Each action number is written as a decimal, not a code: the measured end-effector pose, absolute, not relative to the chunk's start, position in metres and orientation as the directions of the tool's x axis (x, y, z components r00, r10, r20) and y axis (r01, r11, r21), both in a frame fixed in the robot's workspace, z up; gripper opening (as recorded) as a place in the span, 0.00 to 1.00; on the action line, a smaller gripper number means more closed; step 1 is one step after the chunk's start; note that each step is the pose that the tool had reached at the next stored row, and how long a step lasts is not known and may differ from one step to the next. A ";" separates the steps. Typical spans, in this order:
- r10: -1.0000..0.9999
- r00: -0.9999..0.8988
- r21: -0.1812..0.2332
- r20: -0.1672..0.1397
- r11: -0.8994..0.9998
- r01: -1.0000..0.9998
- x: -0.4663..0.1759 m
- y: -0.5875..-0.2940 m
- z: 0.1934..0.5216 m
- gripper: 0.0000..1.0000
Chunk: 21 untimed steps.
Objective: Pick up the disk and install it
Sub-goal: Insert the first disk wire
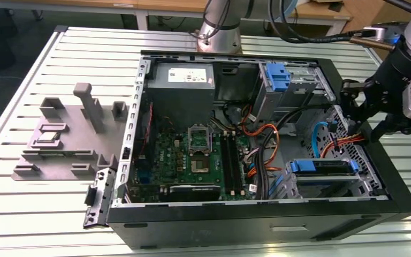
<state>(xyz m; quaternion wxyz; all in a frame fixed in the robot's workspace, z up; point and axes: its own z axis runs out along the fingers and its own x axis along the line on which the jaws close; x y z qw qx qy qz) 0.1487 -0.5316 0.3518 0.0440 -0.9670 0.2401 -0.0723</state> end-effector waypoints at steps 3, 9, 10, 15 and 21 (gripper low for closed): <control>-0.443 0.888 -0.121 0.122 -0.895 -0.430 0.149 -0.531 0.351 0.42; -0.366 0.922 -0.121 0.129 -0.928 -0.352 0.149 -0.531 0.351 0.42; -0.360 0.924 -0.119 0.131 -0.931 -0.346 0.149 -0.531 0.350 0.42; -0.352 0.925 -0.095 0.144 -0.935 -0.341 0.150 -0.532 0.349 0.42; -0.341 0.927 -0.086 0.155 -0.940 -0.332 0.151 -0.532 0.347 0.42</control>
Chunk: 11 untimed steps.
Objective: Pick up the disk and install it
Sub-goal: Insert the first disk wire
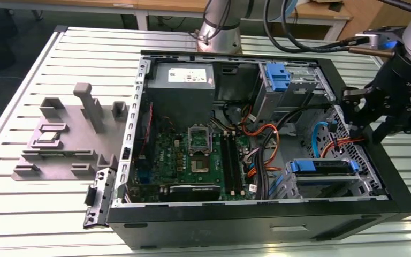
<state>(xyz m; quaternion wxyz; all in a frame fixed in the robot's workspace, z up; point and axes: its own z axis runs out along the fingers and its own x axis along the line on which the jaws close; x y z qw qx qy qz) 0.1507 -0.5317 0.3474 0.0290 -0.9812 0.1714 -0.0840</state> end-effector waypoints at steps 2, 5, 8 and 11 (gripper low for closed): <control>-0.335 0.929 -0.086 0.161 -0.942 -0.324 0.151 -0.532 0.347 0.42; -0.312 0.935 -0.088 0.166 -0.949 -0.302 0.151 -0.532 0.347 0.42; -0.295 0.939 -0.091 0.174 -0.955 -0.283 0.151 -0.532 0.347 0.42; -0.290 0.938 -0.095 0.192 -0.956 -0.276 0.149 -0.532 0.347 0.42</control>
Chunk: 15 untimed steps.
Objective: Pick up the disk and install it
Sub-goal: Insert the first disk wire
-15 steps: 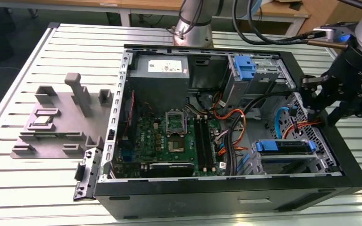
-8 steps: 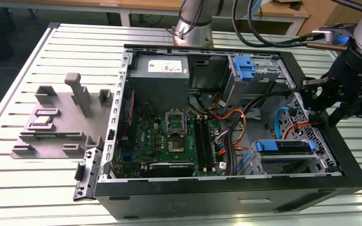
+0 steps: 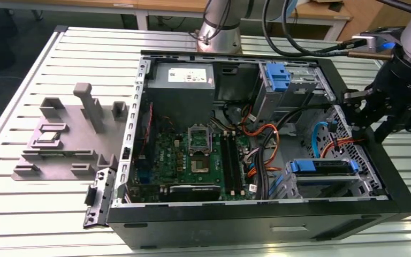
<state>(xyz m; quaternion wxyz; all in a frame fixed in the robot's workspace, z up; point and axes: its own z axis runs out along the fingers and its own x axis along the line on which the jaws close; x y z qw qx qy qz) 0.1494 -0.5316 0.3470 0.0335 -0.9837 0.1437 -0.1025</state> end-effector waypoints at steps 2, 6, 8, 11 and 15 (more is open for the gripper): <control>-0.289 0.935 -0.099 0.206 -0.957 -0.274 0.146 -0.532 0.347 0.42; -0.287 0.930 -0.105 0.230 -0.957 -0.269 0.141 -0.532 0.346 0.42; -0.279 0.930 -0.104 0.241 -0.960 -0.261 0.141 -0.532 0.346 0.42; -0.267 0.930 -0.102 0.253 -0.963 -0.248 0.141 -0.532 0.345 0.42; -0.261 0.931 -0.103 0.255 -0.965 -0.242 0.136 -0.532 0.341 0.42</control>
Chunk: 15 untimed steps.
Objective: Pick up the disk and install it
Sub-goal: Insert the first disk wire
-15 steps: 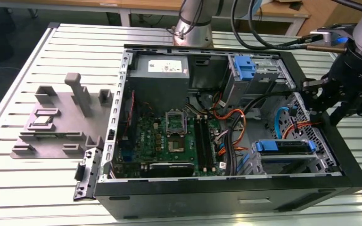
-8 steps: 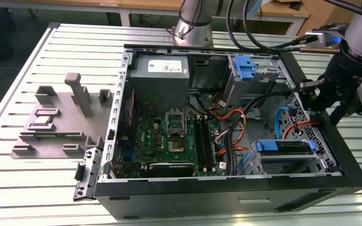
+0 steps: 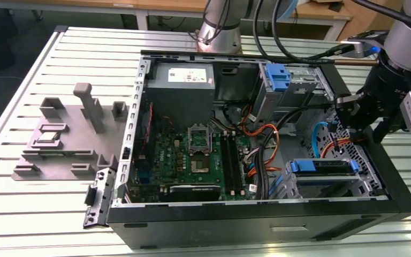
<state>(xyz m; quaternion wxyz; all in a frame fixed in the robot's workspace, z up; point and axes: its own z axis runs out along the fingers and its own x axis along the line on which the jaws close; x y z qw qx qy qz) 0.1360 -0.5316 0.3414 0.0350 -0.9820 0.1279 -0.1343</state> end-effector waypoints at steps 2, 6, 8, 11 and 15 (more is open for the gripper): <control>-0.258 0.932 -0.103 0.256 -0.966 -0.239 0.135 -0.531 0.341 0.42; -0.258 0.931 -0.102 0.257 -0.966 -0.239 0.135 -0.531 0.341 0.42; -0.258 0.931 -0.102 0.257 -0.966 -0.239 0.135 -0.531 0.341 0.42; -0.258 0.931 -0.102 0.257 -0.966 -0.239 0.135 -0.531 0.341 0.40; -0.258 0.931 -0.102 0.257 -0.966 -0.239 0.135 -0.531 0.341 0.31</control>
